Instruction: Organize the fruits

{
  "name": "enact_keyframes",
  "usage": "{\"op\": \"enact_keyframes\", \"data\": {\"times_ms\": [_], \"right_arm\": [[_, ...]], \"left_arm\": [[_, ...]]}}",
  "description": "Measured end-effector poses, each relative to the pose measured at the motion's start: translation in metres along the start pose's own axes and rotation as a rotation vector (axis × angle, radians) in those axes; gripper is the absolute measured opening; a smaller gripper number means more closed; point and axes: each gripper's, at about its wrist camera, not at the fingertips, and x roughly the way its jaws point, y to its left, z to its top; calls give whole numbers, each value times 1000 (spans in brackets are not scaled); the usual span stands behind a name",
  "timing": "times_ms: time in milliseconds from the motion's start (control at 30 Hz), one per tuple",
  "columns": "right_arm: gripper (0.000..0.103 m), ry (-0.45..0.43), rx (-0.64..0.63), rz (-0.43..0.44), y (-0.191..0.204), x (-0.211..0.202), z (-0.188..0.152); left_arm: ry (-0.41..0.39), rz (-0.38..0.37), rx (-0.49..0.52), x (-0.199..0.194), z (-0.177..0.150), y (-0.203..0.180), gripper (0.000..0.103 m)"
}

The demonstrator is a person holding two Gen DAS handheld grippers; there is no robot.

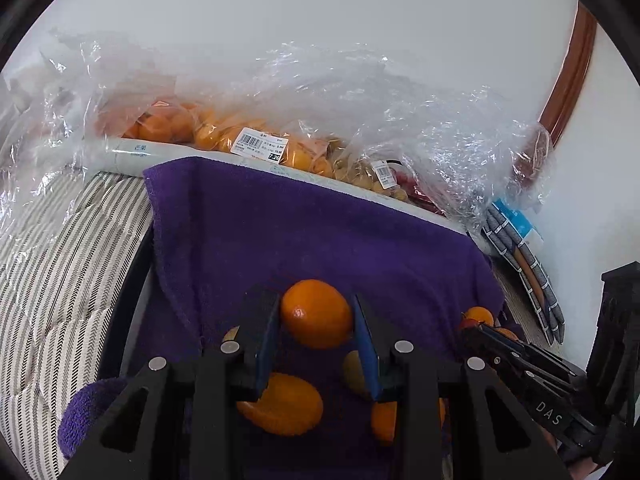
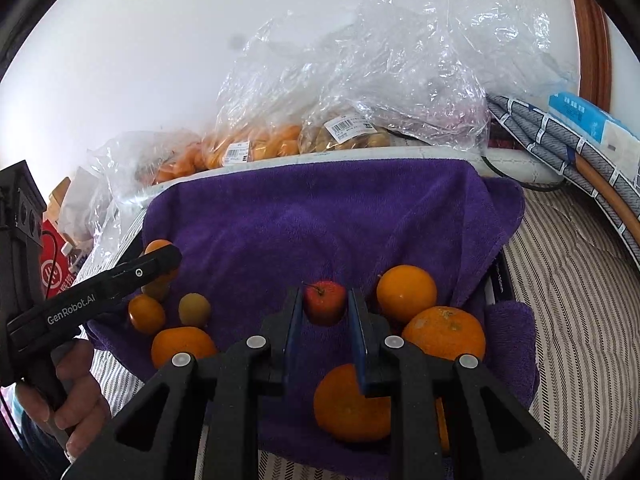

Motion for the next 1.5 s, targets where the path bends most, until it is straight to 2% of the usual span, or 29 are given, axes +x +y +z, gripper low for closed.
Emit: {"op": "enact_keyframes", "data": {"times_ms": [233, 300, 367, 500, 633, 833, 933, 1067, 1200, 1267, 1333, 1467, 1500], "right_arm": [[24, -14, -20, -14, 3, -3, 0], [29, -15, -22, -14, 3, -4, -1], [43, -25, -23, -21, 3, -6, 0], [52, -48, -27, -43, 3, -12, 1], [63, -68, -25, -54, 2, -19, 3], [65, -56, 39, -49, -3, -31, 11], [65, -62, 70, -84, -4, -50, 12], [65, -65, 99, -118, -4, -85, 7], [65, -90, 98, -163, 7, -126, -4], [65, -97, 95, -163, 16, -148, -13], [65, -97, 90, -158, 26, -172, -21], [66, -133, 74, -176, 38, -217, -40], [68, -143, 74, -178, 40, -229, -45]], "left_arm": [[9, -6, 3, 1, 0, -1, 34], [11, -4, 9, 1, 0, -2, 34], [13, 1, 17, 1, -1, -3, 34], [1, 9, 25, -1, -1, -4, 34], [-24, 23, 22, -6, 0, -4, 41], [-22, 51, 52, -21, 4, -12, 41], [-32, 77, 72, -36, 6, -20, 41], [9, 62, 42, -62, 0, -23, 41], [3, 144, 84, -104, -13, -33, 41], [-11, 164, 104, -131, -20, -40, 46], [-41, 186, 129, -156, -27, -47, 58], [-91, 217, 166, -203, -40, -62, 66], [-96, 221, 169, -211, -43, -66, 72]]}}
